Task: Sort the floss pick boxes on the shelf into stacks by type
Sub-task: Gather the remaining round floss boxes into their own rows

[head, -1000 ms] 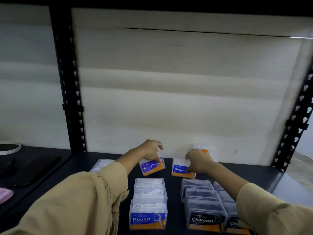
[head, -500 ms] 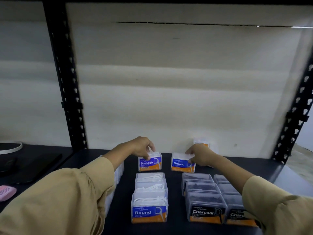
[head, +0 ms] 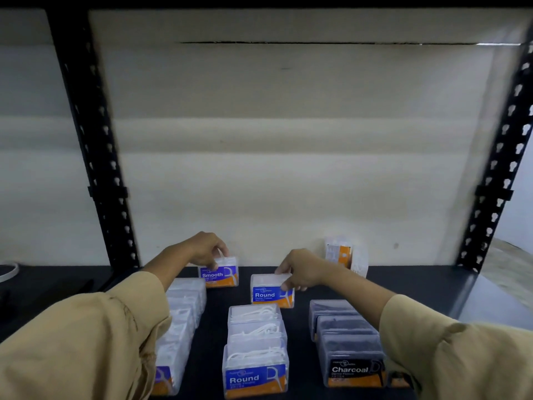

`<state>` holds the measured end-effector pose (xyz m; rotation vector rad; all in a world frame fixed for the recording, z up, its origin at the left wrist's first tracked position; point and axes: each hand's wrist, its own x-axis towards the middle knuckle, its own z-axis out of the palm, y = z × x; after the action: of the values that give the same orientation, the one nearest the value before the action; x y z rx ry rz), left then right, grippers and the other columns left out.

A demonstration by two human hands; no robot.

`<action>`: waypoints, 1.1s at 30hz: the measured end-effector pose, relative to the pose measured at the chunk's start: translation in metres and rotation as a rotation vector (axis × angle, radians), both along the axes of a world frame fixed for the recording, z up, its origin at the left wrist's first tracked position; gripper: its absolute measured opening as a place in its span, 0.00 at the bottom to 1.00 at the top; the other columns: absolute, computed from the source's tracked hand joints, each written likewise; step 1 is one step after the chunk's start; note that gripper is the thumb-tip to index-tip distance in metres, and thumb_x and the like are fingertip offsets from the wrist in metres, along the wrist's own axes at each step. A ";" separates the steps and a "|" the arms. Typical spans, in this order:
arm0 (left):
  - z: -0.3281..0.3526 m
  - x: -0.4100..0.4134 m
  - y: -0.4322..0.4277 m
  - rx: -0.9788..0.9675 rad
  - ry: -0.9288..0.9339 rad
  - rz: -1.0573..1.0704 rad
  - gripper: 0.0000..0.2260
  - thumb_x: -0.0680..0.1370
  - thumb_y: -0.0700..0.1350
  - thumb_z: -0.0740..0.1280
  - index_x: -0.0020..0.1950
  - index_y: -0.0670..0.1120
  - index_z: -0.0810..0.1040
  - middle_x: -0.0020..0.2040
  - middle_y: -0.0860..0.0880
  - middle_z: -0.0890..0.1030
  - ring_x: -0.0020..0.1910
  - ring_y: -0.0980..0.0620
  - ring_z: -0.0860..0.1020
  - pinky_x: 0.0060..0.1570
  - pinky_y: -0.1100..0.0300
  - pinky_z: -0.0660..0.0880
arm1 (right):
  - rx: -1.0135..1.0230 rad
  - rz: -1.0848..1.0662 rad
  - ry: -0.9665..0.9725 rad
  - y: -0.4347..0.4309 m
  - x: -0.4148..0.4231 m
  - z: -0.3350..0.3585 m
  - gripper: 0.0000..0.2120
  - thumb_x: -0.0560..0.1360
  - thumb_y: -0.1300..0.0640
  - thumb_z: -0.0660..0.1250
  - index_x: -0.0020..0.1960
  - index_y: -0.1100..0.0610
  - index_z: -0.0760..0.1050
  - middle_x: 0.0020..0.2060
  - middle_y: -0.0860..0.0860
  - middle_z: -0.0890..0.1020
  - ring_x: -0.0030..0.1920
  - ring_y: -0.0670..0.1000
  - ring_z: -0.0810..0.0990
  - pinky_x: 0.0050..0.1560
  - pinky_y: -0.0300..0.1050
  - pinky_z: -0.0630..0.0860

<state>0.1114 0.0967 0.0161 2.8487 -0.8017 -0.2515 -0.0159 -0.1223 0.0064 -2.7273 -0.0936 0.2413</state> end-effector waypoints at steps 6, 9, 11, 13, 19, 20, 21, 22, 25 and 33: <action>0.003 0.015 0.032 0.039 0.038 0.045 0.20 0.70 0.36 0.73 0.61 0.47 0.78 0.56 0.47 0.80 0.52 0.52 0.77 0.56 0.59 0.73 | 0.068 0.065 0.071 0.016 0.009 0.000 0.18 0.75 0.62 0.67 0.64 0.61 0.74 0.56 0.60 0.81 0.40 0.49 0.78 0.28 0.29 0.74; 0.004 0.016 0.045 0.051 0.064 0.045 0.21 0.70 0.35 0.73 0.61 0.47 0.78 0.51 0.50 0.79 0.52 0.52 0.77 0.55 0.61 0.72 | 0.086 0.074 0.090 0.022 0.010 0.000 0.16 0.76 0.62 0.65 0.64 0.61 0.75 0.55 0.59 0.81 0.37 0.47 0.77 0.29 0.29 0.75; 0.005 0.016 0.052 0.058 0.078 0.040 0.21 0.69 0.34 0.72 0.61 0.47 0.79 0.49 0.51 0.79 0.50 0.53 0.76 0.53 0.63 0.72 | 0.088 0.080 0.100 0.024 0.009 0.001 0.16 0.76 0.63 0.65 0.63 0.60 0.75 0.56 0.59 0.81 0.37 0.46 0.77 0.30 0.30 0.76; 0.006 0.014 0.056 0.066 0.096 0.042 0.21 0.70 0.34 0.72 0.61 0.47 0.79 0.48 0.51 0.79 0.49 0.53 0.76 0.53 0.63 0.72 | 0.091 0.088 0.116 0.027 0.008 0.002 0.16 0.76 0.63 0.65 0.64 0.60 0.75 0.58 0.57 0.80 0.41 0.48 0.78 0.34 0.33 0.76; 0.009 0.007 0.061 0.114 0.113 0.050 0.20 0.72 0.34 0.70 0.62 0.48 0.77 0.56 0.47 0.80 0.50 0.53 0.75 0.43 0.72 0.69 | 0.086 0.118 0.149 0.035 0.003 0.005 0.16 0.76 0.64 0.63 0.63 0.60 0.75 0.55 0.59 0.81 0.38 0.47 0.77 0.38 0.36 0.76; 0.010 0.006 0.062 0.119 0.116 0.047 0.20 0.72 0.34 0.69 0.62 0.47 0.77 0.57 0.47 0.81 0.50 0.53 0.75 0.43 0.73 0.68 | 0.088 0.117 0.151 0.036 0.002 0.005 0.16 0.76 0.65 0.63 0.64 0.60 0.75 0.54 0.59 0.81 0.38 0.47 0.77 0.38 0.36 0.76; 0.010 0.005 0.062 0.124 0.120 0.044 0.20 0.72 0.33 0.68 0.62 0.47 0.77 0.57 0.46 0.81 0.50 0.53 0.75 0.43 0.73 0.68 | 0.091 0.116 0.156 0.037 0.001 0.006 0.16 0.76 0.65 0.63 0.64 0.60 0.75 0.55 0.59 0.81 0.38 0.47 0.77 0.39 0.36 0.76; 0.012 0.004 0.062 0.127 0.128 0.041 0.20 0.73 0.33 0.67 0.62 0.47 0.77 0.58 0.46 0.81 0.49 0.54 0.75 0.43 0.73 0.68 | 0.093 0.115 0.161 0.037 0.000 0.006 0.16 0.76 0.65 0.63 0.64 0.60 0.75 0.56 0.59 0.81 0.39 0.47 0.77 0.40 0.37 0.77; 0.013 0.000 0.061 0.116 0.140 0.038 0.20 0.73 0.31 0.64 0.61 0.47 0.78 0.58 0.46 0.81 0.50 0.54 0.76 0.43 0.73 0.69 | 0.091 0.116 0.167 0.038 -0.003 0.007 0.16 0.76 0.64 0.63 0.64 0.59 0.75 0.51 0.56 0.81 0.38 0.46 0.77 0.41 0.37 0.76; 0.006 -0.018 0.039 -0.031 -0.009 0.025 0.17 0.75 0.35 0.62 0.62 0.48 0.77 0.60 0.47 0.78 0.58 0.51 0.76 0.56 0.65 0.70 | 0.058 0.093 -0.018 0.028 -0.020 0.006 0.15 0.77 0.57 0.64 0.63 0.55 0.75 0.59 0.52 0.79 0.55 0.49 0.77 0.52 0.36 0.70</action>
<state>0.0936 0.1359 0.0226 2.8313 -0.7648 -0.2209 -0.0357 -0.0943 0.0128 -2.6712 -0.2293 0.2369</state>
